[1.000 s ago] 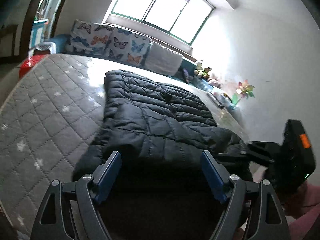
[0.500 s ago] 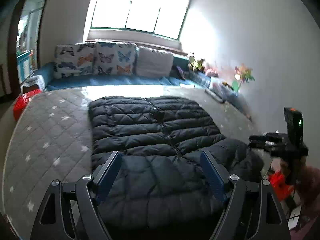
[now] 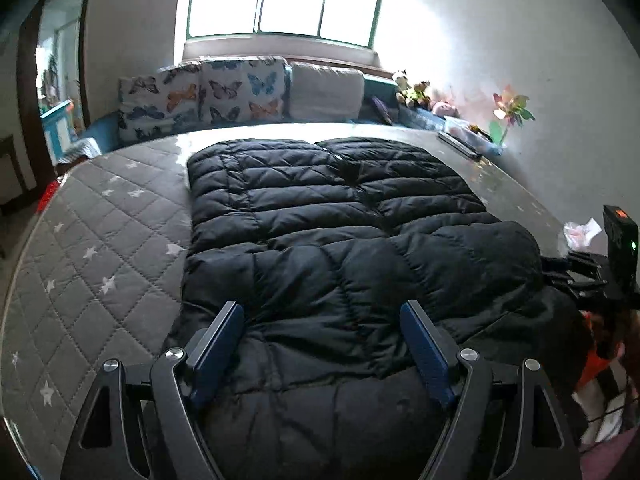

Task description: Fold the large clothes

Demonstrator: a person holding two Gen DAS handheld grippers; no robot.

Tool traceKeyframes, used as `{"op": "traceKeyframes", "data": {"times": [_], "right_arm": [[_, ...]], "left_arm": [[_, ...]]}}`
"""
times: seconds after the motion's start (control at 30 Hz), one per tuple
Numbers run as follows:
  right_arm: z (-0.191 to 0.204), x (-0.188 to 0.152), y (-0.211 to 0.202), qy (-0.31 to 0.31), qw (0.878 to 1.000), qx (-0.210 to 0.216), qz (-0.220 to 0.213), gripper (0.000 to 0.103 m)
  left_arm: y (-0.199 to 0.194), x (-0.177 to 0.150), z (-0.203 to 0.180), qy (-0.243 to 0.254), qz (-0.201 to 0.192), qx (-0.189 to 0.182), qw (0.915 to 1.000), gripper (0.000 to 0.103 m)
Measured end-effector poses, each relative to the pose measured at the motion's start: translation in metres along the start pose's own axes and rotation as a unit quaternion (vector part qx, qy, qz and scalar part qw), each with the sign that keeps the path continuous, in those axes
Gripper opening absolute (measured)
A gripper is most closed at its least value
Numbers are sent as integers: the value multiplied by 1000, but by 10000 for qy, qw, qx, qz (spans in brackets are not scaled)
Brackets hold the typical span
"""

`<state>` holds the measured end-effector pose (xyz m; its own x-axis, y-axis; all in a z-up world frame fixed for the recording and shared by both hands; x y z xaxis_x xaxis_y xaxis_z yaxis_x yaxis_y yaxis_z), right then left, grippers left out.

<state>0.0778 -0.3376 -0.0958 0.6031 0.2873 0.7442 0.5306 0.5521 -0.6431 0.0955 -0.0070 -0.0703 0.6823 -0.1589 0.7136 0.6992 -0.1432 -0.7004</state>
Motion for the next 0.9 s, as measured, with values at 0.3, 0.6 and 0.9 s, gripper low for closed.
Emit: {"op": "traceKeyframes", "data": {"times": [0.3,0.6,0.9], "right_arm": [[3,30,-16,-83,9998,-139,112,48],[-4,49,35,12,9986,-239,479,49],[8,55,9,-72,9990,-350,278,50]], "left_arm": [[0,-13,8,-219,-72,381,9990,86],[0,-14,19,-545,-100,500,9972,86],[-7,-5,22,-485,135,491,9975,86]]}}
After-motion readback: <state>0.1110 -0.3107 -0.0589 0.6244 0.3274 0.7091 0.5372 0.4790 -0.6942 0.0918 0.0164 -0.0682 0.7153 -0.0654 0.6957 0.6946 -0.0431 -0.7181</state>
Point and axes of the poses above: each gripper's, at about its wrist camera, not at the fingertips, and y roughly the way its jaws point, z to its left, x to its top, the point moved 6 cm from there along y, roughly the way its jaws point, and after that the axes turned 13 degrees about x, right-handed, at the moved point
